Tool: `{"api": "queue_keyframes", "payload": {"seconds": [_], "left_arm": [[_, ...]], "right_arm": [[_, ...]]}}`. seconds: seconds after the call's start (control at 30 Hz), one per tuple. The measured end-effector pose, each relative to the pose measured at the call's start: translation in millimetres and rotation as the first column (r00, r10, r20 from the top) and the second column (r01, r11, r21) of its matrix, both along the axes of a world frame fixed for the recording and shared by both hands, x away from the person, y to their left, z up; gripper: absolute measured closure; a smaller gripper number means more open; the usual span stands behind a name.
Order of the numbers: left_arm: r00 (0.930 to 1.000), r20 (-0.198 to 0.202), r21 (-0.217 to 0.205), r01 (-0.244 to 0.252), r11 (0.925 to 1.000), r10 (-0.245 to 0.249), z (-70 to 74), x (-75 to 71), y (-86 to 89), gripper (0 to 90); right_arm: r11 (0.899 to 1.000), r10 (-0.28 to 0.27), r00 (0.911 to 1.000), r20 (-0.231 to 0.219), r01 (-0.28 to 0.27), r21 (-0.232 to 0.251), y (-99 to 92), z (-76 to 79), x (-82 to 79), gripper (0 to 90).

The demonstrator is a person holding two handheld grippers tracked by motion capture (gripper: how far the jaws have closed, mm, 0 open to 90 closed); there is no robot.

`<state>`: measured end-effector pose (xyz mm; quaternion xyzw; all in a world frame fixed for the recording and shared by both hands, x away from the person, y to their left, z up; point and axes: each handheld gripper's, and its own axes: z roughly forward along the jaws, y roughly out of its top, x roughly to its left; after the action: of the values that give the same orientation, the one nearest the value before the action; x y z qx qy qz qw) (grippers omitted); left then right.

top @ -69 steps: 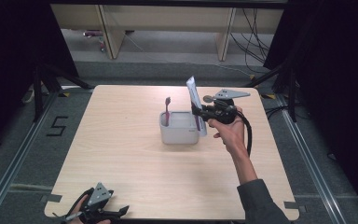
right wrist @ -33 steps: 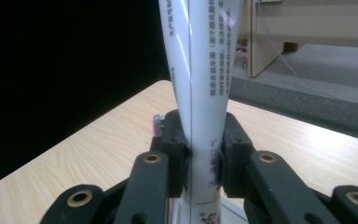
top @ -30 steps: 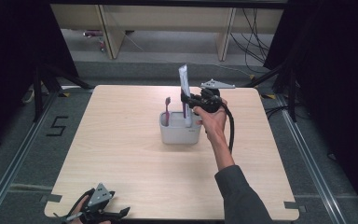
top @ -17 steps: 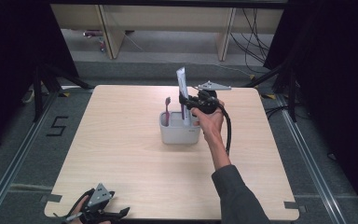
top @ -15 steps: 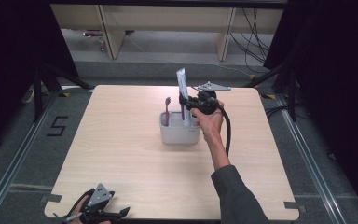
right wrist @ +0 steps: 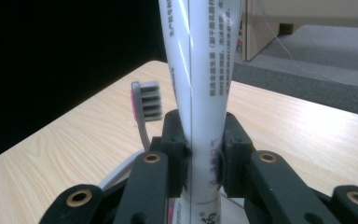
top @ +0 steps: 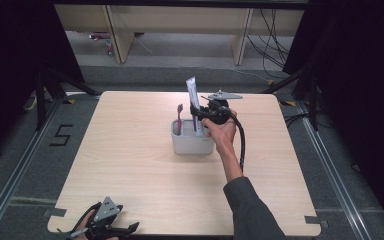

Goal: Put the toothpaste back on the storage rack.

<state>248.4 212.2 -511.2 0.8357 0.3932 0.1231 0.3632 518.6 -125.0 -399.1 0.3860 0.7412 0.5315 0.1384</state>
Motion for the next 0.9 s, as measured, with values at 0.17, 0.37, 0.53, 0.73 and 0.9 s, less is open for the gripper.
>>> {"api": "queue_keyframes", "payload": {"seconds": [0.17, 0.37, 0.53, 0.73, 0.9], "left_arm": [[1.0000, -0.001, 0.006, 0.001, 1.0000, -0.001, -0.2, 0.0, 0.1, 19.4], [1.0000, 0.003, 0.014, -0.007, 0.9999, 0.007, -0.1, -0.3, -0.2, 19.4], [1.0000, -0.003, 0.011, -0.003, 0.9999, 0.003, -0.4, -0.3, -0.3, 19.4], [0.9999, -0.010, 0.010, 0.007, 0.9999, -0.007, -1.1, 0.0, -0.7, 19.4], [0.9999, -0.012, 0.011, 0.011, 0.9999, -0.011, -1.4, -0.1, -1.0, 19.4]], "right_arm": [[1.000, -0.007, 0.9998, -0.019, 0.007, -0.005, -1.1, -7.7, 0.3, 75.3], [1.000, -0.014, 0.9997, -0.021, 0.014, -0.010, -3.7, -15.1, 0.4, 75.2], [1.000, -0.014, 0.9995, -0.027, 0.014, -0.013, -3.7, -21.3, -0.3, 75.1], [1.000, -0.009, 0.9988, -0.048, 0.008, -0.022, -3.5, -26.3, -1.1, 74.7], [0.999, -0.020, 0.9996, -0.021, 0.019, -0.049, -5.9, -26.7, -1.6, 73.7]]}}
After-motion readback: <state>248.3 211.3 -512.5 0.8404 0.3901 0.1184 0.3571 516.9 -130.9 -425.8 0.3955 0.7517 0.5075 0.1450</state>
